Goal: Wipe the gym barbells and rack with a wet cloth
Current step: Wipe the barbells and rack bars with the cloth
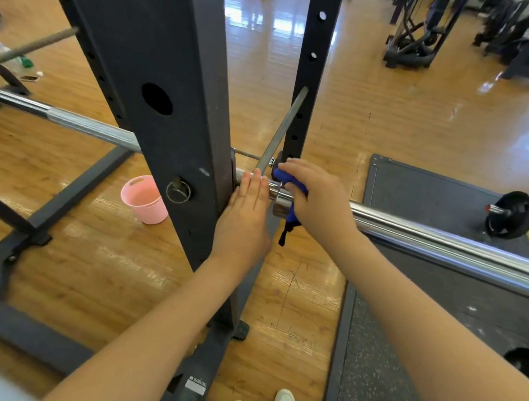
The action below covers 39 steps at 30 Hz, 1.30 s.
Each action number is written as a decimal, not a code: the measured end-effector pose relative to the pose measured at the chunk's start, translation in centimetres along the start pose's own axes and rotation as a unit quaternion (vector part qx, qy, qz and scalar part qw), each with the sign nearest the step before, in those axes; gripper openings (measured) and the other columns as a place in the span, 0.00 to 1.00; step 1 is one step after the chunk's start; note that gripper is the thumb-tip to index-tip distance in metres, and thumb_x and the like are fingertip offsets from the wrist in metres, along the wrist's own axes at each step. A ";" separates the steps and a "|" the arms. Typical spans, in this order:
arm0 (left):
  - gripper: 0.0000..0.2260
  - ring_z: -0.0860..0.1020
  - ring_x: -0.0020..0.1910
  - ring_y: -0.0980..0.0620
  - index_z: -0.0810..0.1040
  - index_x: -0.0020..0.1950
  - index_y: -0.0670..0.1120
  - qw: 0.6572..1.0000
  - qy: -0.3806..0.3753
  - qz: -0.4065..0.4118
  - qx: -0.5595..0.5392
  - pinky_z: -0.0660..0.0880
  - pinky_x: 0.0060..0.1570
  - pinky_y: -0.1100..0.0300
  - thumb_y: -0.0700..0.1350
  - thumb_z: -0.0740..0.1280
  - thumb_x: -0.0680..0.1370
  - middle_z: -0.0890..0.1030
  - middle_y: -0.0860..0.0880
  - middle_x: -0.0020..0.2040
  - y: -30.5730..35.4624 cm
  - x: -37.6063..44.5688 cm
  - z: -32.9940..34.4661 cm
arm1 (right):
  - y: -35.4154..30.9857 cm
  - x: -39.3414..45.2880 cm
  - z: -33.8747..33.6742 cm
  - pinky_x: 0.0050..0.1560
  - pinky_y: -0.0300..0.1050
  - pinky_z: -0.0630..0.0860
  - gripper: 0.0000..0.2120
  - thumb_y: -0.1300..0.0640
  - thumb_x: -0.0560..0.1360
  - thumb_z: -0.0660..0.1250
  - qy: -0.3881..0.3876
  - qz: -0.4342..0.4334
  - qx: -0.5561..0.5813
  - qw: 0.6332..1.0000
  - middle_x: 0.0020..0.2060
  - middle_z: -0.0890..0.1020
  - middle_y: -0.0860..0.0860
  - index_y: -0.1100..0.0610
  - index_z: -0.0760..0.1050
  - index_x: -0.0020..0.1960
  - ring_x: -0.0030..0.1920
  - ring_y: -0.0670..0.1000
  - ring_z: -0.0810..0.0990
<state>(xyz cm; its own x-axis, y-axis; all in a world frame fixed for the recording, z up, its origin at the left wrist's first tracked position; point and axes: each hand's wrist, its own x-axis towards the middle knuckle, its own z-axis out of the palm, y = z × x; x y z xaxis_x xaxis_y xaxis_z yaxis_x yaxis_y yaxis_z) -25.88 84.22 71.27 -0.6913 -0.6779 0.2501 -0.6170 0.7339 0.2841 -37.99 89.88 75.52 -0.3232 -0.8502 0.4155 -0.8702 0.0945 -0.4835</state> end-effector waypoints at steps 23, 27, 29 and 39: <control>0.33 0.43 0.73 0.48 0.44 0.73 0.40 0.998 0.047 0.040 0.021 0.47 0.70 0.56 0.36 0.62 0.76 0.52 0.40 0.77 -0.7 0.0 1.0 | 1.8 -7.6 3.9 0.56 0.49 0.76 0.20 0.76 0.60 0.71 -0.002 -0.119 -0.074 0.990 0.49 0.83 0.58 0.64 0.82 0.51 0.51 0.58 0.82; 0.32 0.45 0.74 0.48 0.48 0.75 0.38 0.998 0.044 0.035 0.016 0.46 0.70 0.57 0.34 0.60 0.75 0.52 0.40 0.77 -0.6 0.0 1.0 | 2.3 -8.5 1.7 0.60 0.50 0.75 0.15 0.72 0.69 0.66 0.076 -0.091 -0.052 0.992 0.52 0.82 0.58 0.65 0.80 0.54 0.56 0.57 0.79; 0.32 0.43 0.73 0.49 0.50 0.76 0.38 0.998 0.048 0.036 0.022 0.46 0.70 0.56 0.34 0.62 0.75 0.53 0.40 0.77 -0.5 -0.1 0.9 | 0.9 -6.7 0.0 0.63 0.48 0.72 0.14 0.68 0.73 0.61 0.144 -0.121 -0.031 0.982 0.54 0.81 0.59 0.66 0.79 0.55 0.59 0.56 0.77; 0.32 0.41 0.76 0.50 0.43 0.77 0.41 0.999 0.029 0.025 0.016 0.40 0.70 0.61 0.36 0.57 0.78 0.45 0.44 0.78 -0.4 -0.1 0.6 | 2.4 -4.8 2.7 0.62 0.54 0.73 0.18 0.63 0.75 0.57 0.128 -0.080 -0.130 0.980 0.59 0.79 0.61 0.66 0.75 0.62 0.60 0.60 0.77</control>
<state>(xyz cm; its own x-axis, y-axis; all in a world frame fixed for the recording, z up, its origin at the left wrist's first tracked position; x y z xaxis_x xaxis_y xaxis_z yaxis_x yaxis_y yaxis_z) -25.78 84.01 70.53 -0.6992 -0.6412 0.3163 -0.5948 0.7671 0.2402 -37.48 92.73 70.28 -0.2277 -0.7108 0.6656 -0.9721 0.1266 -0.1974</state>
